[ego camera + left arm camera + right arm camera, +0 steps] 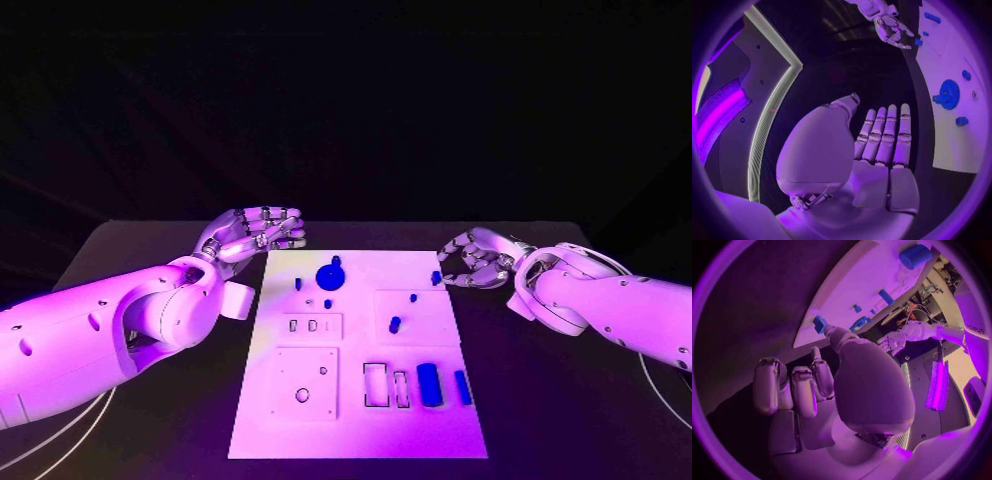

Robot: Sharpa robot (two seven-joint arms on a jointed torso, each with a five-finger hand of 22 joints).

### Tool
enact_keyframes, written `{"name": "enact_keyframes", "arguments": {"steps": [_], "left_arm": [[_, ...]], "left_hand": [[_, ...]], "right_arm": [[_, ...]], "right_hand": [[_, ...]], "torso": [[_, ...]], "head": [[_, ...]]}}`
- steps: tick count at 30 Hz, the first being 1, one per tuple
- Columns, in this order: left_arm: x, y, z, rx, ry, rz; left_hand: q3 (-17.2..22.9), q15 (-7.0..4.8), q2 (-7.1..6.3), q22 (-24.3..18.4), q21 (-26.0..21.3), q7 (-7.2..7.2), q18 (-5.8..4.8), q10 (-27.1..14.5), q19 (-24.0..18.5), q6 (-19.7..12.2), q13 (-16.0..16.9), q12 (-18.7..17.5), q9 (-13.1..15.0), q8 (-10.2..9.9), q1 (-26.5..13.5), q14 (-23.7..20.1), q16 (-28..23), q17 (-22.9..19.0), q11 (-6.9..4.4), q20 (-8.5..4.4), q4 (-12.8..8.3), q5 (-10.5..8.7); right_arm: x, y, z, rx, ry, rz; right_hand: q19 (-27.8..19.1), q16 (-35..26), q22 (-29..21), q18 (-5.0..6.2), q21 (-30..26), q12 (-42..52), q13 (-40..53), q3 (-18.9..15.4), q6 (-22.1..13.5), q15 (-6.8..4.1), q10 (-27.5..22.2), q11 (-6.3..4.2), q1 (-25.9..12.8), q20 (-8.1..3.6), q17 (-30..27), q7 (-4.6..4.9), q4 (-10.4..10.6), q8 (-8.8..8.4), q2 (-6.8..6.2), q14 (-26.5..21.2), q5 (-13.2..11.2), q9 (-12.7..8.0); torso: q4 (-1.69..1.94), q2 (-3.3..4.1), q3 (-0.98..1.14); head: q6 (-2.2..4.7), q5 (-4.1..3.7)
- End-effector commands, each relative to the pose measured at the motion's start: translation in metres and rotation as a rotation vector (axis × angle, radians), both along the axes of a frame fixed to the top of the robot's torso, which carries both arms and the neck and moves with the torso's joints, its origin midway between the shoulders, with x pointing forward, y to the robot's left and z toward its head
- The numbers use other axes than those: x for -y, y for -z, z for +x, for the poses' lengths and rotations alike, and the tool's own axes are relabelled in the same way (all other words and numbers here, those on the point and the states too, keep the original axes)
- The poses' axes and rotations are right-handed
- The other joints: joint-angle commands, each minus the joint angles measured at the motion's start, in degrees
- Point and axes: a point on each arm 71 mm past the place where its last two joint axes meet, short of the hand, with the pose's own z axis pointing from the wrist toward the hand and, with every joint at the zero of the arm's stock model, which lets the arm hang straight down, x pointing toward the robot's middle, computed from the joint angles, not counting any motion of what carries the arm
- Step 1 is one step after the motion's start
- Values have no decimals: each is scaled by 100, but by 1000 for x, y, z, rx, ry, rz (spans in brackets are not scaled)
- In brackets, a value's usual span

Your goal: Assemble the parts on the task board

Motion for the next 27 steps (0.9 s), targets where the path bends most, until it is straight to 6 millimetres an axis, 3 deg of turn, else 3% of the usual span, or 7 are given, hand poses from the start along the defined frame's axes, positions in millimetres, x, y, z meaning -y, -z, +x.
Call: {"name": "enact_keyframes", "arguments": {"steps": [1, 27], "left_arm": [[2, -1, -1, 6, 19, -13], [2, -1, 1, 6, 21, -12]], "left_hand": [[-4, 17, 39, 6, -22, 374, 72, 47, 49, 23, 7, 37, 8, 20, -3, 37, -8, 7, -9, -8, -30, -20], [2, 13, 34, 6, -26, 370, 73, 56, 55, 28, 4, 40, 8, 24, 1, 53, -17, 6, -13, -9, -37, -21]], "right_arm": [[-4, 3, -1, -20, -35, -16], [-12, 18, 0, -51, -20, -43]], "right_hand": [[-25, -5, 292, 39, -13, -22, 90, 7, -28, 31, -19, 13, 49, 6, 978, 4, -36, -25, -18, 472, 39, -9], [35, 15, 369, 20, 51, 62, 195, 67, 106, 26, 83, 1, 45, 7, 1043, -10, -48, 34, 86, 488, 59, 12]], "torso": [[5, -6, -5], [4, -14, -4]], "head": [[-27, -5], [-82, 15]]}}
